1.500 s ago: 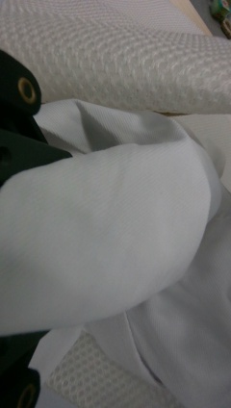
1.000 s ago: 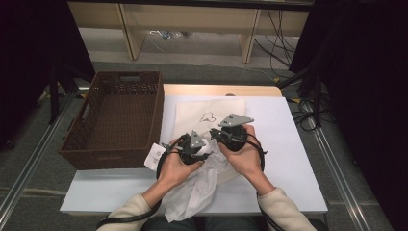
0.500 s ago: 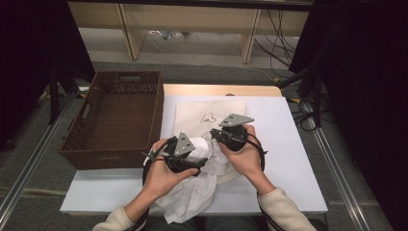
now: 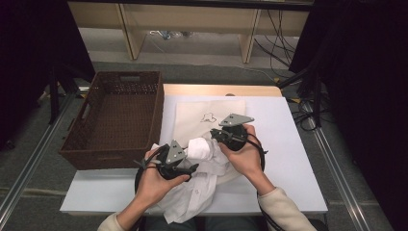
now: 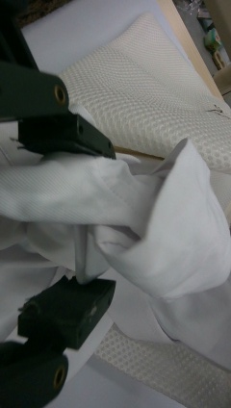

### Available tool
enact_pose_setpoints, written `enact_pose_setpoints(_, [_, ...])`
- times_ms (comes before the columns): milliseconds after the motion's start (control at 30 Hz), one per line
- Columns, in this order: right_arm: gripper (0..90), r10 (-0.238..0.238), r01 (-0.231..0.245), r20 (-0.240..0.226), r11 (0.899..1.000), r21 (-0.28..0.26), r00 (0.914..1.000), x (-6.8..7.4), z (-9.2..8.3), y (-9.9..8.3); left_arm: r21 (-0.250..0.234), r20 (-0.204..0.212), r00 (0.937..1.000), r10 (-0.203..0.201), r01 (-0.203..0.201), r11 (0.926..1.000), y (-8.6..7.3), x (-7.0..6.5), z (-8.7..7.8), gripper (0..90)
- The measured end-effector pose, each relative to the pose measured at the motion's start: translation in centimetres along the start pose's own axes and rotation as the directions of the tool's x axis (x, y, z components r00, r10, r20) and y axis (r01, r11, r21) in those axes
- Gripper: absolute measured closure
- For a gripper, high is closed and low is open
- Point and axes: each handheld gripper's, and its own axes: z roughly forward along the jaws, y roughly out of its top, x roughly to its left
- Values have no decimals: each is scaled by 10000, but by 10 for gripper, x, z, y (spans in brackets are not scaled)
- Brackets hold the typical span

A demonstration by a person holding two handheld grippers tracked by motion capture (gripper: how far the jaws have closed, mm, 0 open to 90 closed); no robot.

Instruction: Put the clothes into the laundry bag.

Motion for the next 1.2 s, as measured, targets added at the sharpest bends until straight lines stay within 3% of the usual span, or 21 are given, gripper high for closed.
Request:
enact_pose_setpoints(167, [892, 31, -31, 24, 10000, 20, 10000, 0, 0, 0, 282, -275, 9982, 539, -531, 9982, 0, -3, 7, 578])
enact_pose_setpoints(200, [892, 122, -122, -6, 9999, 95, 9999, 1, 0, 0, 115, -280, 9990, 338, -335, 9994, 0, -5, 11, 630])
enact_pose_setpoints(233, [893, -74, 74, 39, 10000, 9, 10000, 0, 1, 0, 390, -280, 9987, 427, -416, 9984, 2, -4, 11, 682])
enact_pose_setpoints(267, [893, -119, 118, 11, 9999, 39, 9999, 0, 1, -1, 351, -325, 9985, 435, -423, 9985, 3, -5, 14, 720])
enact_pose_setpoints(367, [893, -135, 135, -2, 9999, 28, 9999, 0, 1, -1, 302, -207, 9998, 44, -38, 9995, 8, -7, 20, 781])
enact_pose_setpoints(467, [893, -95, 95, 21, 10000, 4, 10000, 3, 1, 0, 138, -21, 9995, -319, 319, 9994, 14, -7, 26, 801])
enact_pose_setpoints(533, [893, -171, 171, -20, 9998, -44, 9999, 3, 1, 1, -124, -71, 9965, -827, 826, 9965, 17, -8, 31, 805])
enact_pose_setpoints(567, [893, -102, 102, -5, 9999, 24, 9999, 4, 0, 1, -97, -38, 9978, -661, 660, 9978, 19, -5, 33, 806])
enact_pose_setpoints(600, [893, -104, 104, 5, 9999, 12, 9999, 5, 0, 1, -54, -184, 9961, -868, 867, 9962, 21, -5, 34, 807])
enact_pose_setpoints(700, [893, -268, 268, 23, 9996, -94, 9996, 5, -1, 2, -169, -465, 9942, -965, 958, 9953, 27, 0, 38, 810])
enact_pose_setpoints(800, [893, -249, 249, -14, 9996, -158, 9997, 7, -2, 3, 170, -883, 9957, -282, 299, 9994, 30, 7, 42, 813])
enact_pose_setpoints(833, [893, -256, 255, -49, 9995, -182, 9997, 7, -2, 3, 201, -1024, 9938, -443, 466, 9987, 29, 6, 45, 815])
enact_pose_setpoints(867, [893, -306, 305, -33, 9993, -195, 9995, 7, -2, 3, 386, -1136, 9935, -118, 163, 9991, 29, 8, 47, 816])
enact_pose_setpoints(900, [893, -250, 249, -112, 9996, -98, 9996, 8, -2, 3, 477, -1202, 9927, -101, 160, 9987, 28, 8, 50, 817])
enact_pose_setpoints(933, [893, -92, 91, -82, 9999, -112, 9999, 9, -1, 3, -16, -1388, 9869, -817, 823, 9966, 25, 5, 58, 817])
enact_pose_setpoints(967, [893, -25, 24, -132, 10000, -86, 9999, 9, -1, 2, 590, -1336, 9908, -203, 284, 9979, 25, 9, 57, 817])
enact_pose_setpoints(1000, [893, -105, 105, -87, 9999, -79, 9999, 9, -1, 2, 412, -1438, 9888, -407, 471, 9980, 23, 8, 60, 816])
enact_pose_setpoints(1100, [893, -163, 162, -97, 9999, -59, 9998, 8, 0, 2, 402, -1524, 9877, -357, 423, 9983, 21, 9, 66, 806])
enact_pose_setpoints(1133, [893, 128, -129, -145, 9999, -32, 9998, 10, 1, 1, 333, -1494, 9878, -440, 495, 9982, 20, 8, 66, 800])
enact_pose_setpoints(1167, [893, -283, 283, -96, 9996, -69, 9996, 7, 1, 1, 408, -1451, 9892, -219, 281, 9988, 20, 9, 65, 787])
enact_pose_setpoints(1200, [893, -165, 165, -151, 9999, 7, 9998, 7, 2, 1, 320, -1374, 9903, -222, 269, 9991, 20, 7, 64, 758])
